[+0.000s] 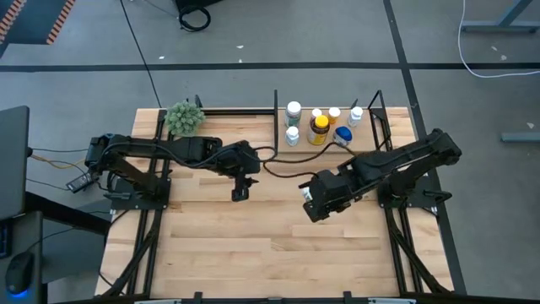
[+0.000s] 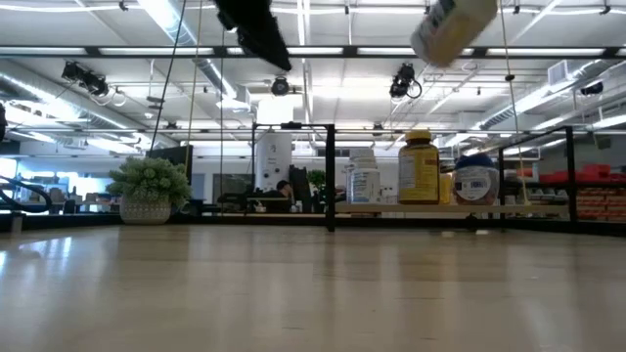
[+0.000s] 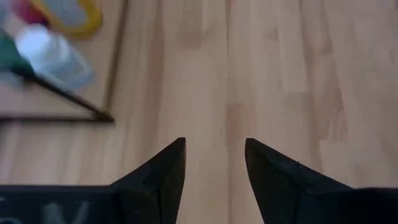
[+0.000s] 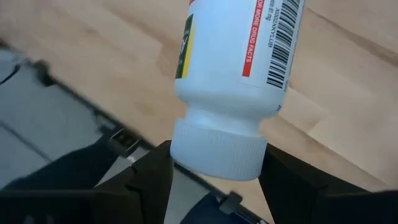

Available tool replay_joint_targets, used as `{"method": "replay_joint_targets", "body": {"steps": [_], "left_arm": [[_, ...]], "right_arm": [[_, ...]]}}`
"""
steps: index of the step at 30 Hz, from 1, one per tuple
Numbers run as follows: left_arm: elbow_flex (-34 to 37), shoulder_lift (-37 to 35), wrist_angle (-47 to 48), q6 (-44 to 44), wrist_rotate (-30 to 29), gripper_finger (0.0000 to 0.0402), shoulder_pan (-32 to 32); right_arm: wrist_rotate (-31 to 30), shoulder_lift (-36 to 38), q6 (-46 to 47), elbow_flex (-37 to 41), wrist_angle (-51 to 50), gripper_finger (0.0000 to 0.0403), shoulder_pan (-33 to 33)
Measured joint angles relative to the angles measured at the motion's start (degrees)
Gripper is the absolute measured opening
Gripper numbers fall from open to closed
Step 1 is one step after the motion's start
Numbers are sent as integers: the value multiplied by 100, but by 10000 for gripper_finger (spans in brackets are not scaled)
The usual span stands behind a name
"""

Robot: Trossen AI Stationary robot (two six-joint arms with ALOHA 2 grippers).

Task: Pick and place medicine bottles onto shelf by color
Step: Put the white pill bottle on the shelf

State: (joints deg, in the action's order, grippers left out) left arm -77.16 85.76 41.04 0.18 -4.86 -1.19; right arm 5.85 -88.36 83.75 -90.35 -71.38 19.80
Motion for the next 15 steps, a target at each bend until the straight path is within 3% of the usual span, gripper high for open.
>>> {"method": "replay_joint_targets", "body": {"steps": [8, 15], "left_arm": [[-104, -250, -2853, -165, 753, 172, -37], [-143, -72, -3119, 101, 765, 172, 17]], "right_arm": [[56, -4, -512, -192, 42, 218, 21], [-267, -4, -1097, -192, 1005, 218, -122]]}}
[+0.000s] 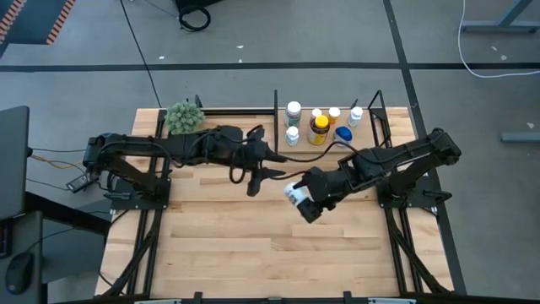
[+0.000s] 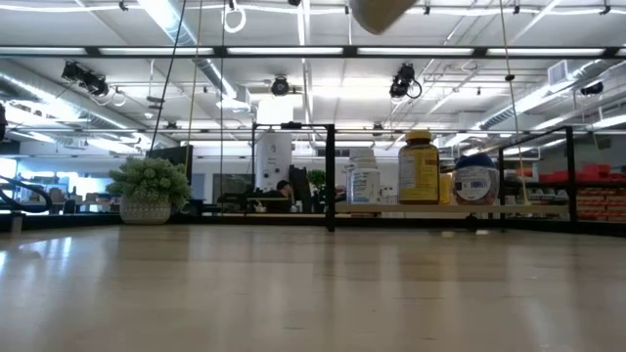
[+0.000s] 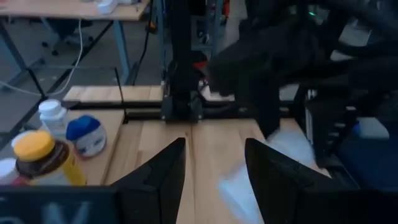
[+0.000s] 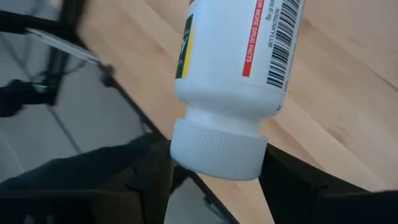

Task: Pick and place medicine bottles onto shelf by color
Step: Put the white pill bottle on the shelf

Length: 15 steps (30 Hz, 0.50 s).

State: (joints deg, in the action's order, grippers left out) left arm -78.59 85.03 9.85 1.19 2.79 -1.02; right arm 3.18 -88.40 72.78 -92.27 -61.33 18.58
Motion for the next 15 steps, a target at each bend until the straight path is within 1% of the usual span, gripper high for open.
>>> {"method": "replay_joint_targets", "body": {"steps": [1, 3, 4, 7, 15], "left_arm": [[-13, 44, -76, -11, -7, 172, 0], [7, 109, 56, -6, -16, 172, 20], [3, 171, -59, 24, -12, 172, 26], [0, 279, -12, 221, -15, 172, 33], [0, 352, 276, 270, -9, 172, 4]], "right_arm": [[-7, 0, -87, 0, 152, 218, -24], [-48, 0, -278, 0, 402, 218, -74], [-98, 0, -362, -1, 523, 218, -102], [-172, 0, -525, -2, 732, 218, -207], [-186, 49, -776, -4, 820, 218, -356]]}}
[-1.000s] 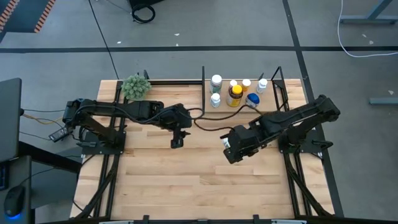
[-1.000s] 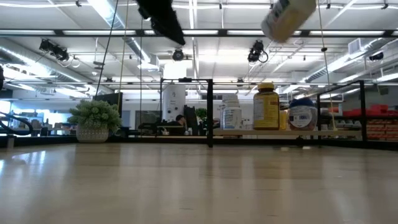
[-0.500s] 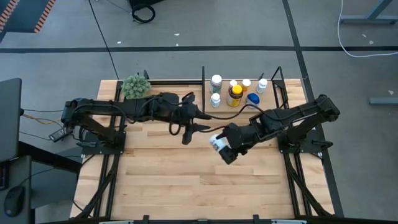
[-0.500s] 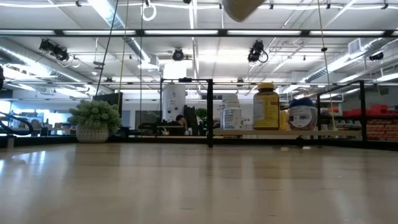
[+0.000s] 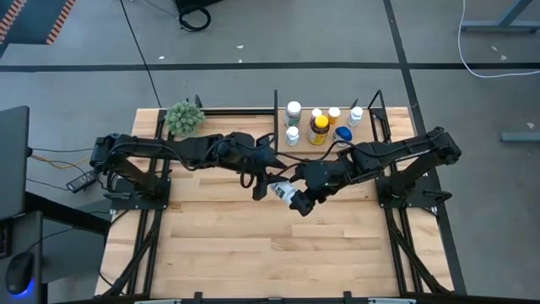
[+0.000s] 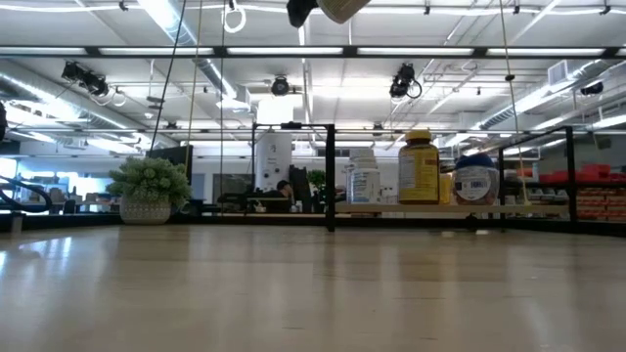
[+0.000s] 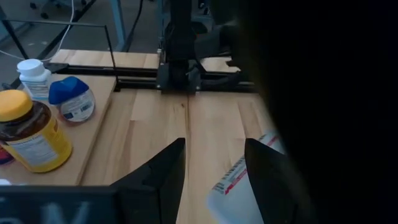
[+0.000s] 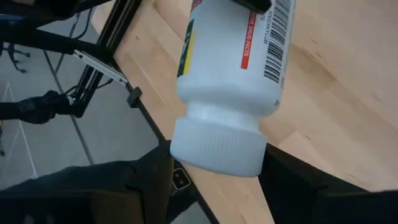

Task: Pick and place medicine bottles onto shelf by color
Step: Put the white pill bottle on the shelf

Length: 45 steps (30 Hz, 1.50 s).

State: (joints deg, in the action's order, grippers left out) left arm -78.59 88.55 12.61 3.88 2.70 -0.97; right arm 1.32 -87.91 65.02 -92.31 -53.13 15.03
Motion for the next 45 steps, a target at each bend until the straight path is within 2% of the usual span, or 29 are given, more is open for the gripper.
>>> {"method": "replay_joint_targets", "body": {"steps": [5, 14, 30, 39, 45], "left_arm": [[-2, -5, 189, 0, -1, 172, 0], [-2, -4, 366, -4, -9, 172, 0], [0, -4, 271, 43, -5, 172, 0], [0, -4, 28, 60, -20, 172, 28], [0, -4, 384, 16, -35, 172, 97]], "right_arm": [[-204, 173, -46, 4, -2, 218, -2], [-1058, 563, -31, -7, 107, 217, -59], [-1078, 569, -29, -7, 175, 211, -79], [-1629, 476, -17, -7, 298, 216, -79], [-1646, 445, -184, -4, 347, 170, -21]]}}
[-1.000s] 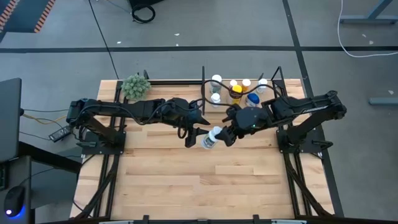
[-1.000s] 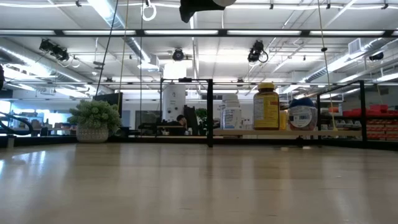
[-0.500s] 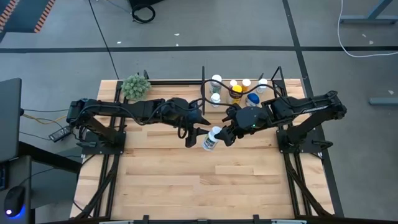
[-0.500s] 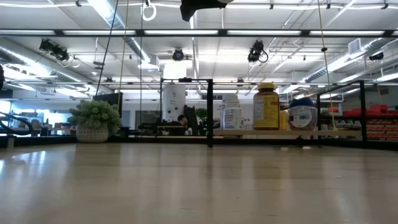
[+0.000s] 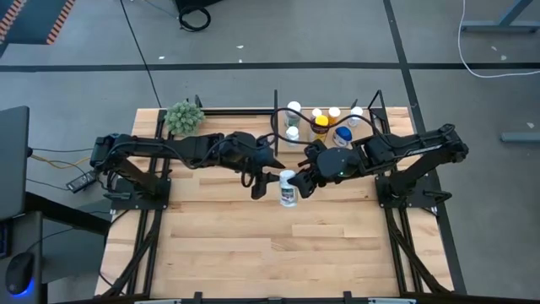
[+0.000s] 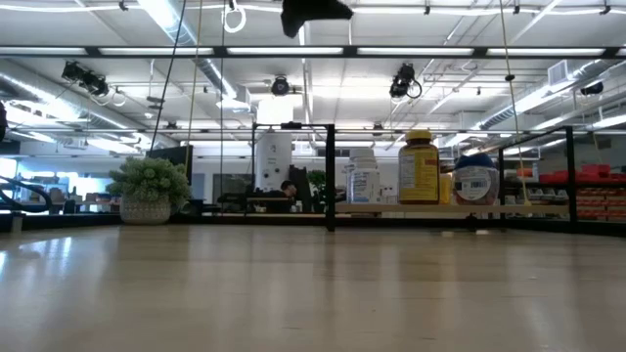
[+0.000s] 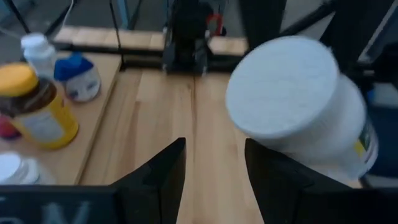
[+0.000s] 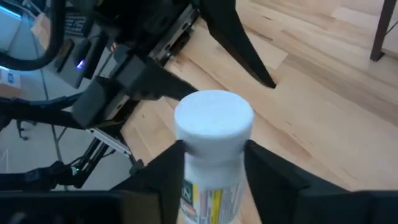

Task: Pick and place medicine bottles onto shelf by color
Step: Put the white pill bottle on the shelf

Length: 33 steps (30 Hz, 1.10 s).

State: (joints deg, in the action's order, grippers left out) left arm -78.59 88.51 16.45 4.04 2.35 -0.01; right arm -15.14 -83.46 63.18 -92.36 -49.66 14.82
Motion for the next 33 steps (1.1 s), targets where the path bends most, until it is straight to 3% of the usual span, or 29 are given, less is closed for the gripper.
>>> {"method": "replay_joint_targets", "body": {"steps": [8, 14, 22, 26, 29, 33], "left_arm": [[0, -7, 615, -17, -34, 172, 268], [0, -17, 745, -24, -31, 172, 376], [0, -39, 1719, -309, -37, 172, 528], [0, -92, 1973, -483, -35, 172, 547], [-9, -144, 1901, -517, -31, 172, 546], [-4, -173, 1860, -518, -29, 172, 547]], "right_arm": [[-2, 35, -2, 4, -95, 106, 189], [14, 35, 87, 4, -267, 93, 244], [423, 35, 425, 4, -1758, 98, 596], [1305, -4, 979, 112, -2688, 102, 1258], [1773, 0, 1615, 336, -2792, 125, 1817], [1866, 0, 2751, 627, -2599, 186, 2480]]}}
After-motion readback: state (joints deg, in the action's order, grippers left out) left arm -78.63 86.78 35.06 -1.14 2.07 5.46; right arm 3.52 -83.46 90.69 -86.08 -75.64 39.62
